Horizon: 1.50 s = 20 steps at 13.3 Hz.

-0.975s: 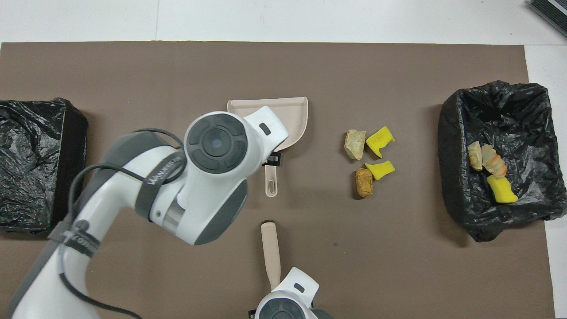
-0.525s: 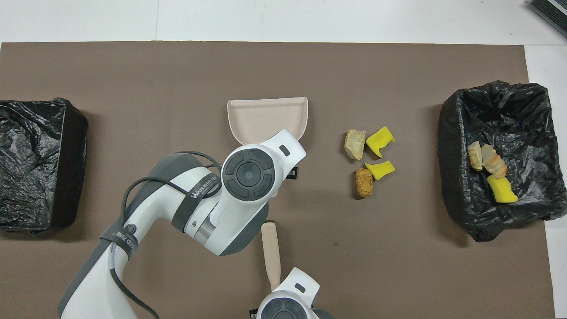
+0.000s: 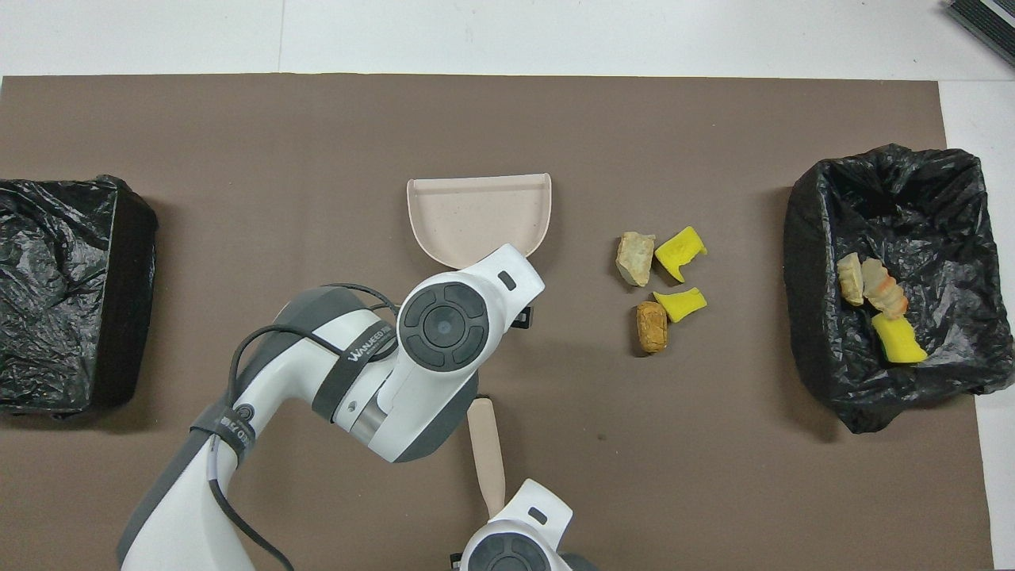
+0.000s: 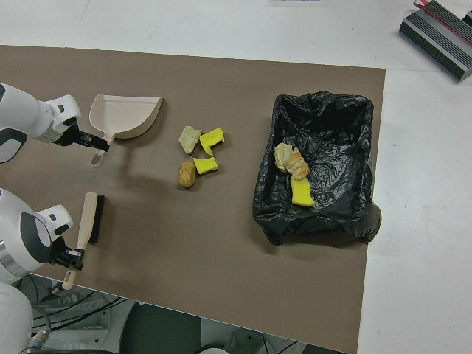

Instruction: Sweep and dump trash in bin

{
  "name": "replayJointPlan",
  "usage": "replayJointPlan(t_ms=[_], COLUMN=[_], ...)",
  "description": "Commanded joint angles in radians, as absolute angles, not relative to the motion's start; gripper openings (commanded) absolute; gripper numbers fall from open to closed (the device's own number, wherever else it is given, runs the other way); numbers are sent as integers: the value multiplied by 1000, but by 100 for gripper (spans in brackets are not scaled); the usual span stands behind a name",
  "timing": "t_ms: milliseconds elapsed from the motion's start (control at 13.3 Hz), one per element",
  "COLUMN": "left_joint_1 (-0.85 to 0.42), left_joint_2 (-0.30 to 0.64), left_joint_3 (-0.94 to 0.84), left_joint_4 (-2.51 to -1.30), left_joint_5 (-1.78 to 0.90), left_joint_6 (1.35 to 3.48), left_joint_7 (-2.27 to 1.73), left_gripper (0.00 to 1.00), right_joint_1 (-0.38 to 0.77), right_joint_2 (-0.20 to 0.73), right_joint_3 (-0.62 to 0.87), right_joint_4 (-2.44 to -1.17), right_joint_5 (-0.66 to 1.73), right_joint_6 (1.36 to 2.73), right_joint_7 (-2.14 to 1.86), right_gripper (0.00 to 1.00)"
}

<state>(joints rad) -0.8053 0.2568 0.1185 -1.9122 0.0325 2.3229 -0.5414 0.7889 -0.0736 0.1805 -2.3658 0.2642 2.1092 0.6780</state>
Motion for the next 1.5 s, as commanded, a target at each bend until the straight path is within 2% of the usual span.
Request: replayJointPlan(t_ms=[0,150,300,450,600,675,825,1050,1425], left_joint_1=[-824,-821,-818,-813,-813,-815,-811,-795,-749], left_joint_2=[310,314,318,318,318,318,318,295,190], left_joint_3=[132,130,132,132,132,132,132,136,144], left_joint_4=[-1921,-1914,-1913,-1914,-1913,-1913,-1902,-1896,-1887], left_joint_5=[49,51,51,52,57,57,63,64,63], left_joint_6=[2399,2414,2431,2433,2427,2424,2416,2389,2194], left_joint_7=[-595,-598,-595,-584,-552,-514,-497,-460,-139], left_gripper=[100,98,84,52,29,20,7,0,0], right_joint_1=[726,684,599,507,425,387,312,175,39], right_joint_2=[-147,-175,-216,-262,-278,-278,-258,-190,-144], right_joint_3=[176,176,176,175,175,176,179,178,181], right_joint_4=[-2345,-2345,-2345,-2345,-2339,-2333,-2307,-2267,-2261], right_joint_5=[239,207,181,178,147,126,50,18,-219], right_joint_6=[2007,1953,1895,1838,1806,1805,1816,1871,1865], right_joint_7=[684,666,600,511,448,431,423,318,206], right_gripper=[0,0,0,0,0,0,0,0,0])
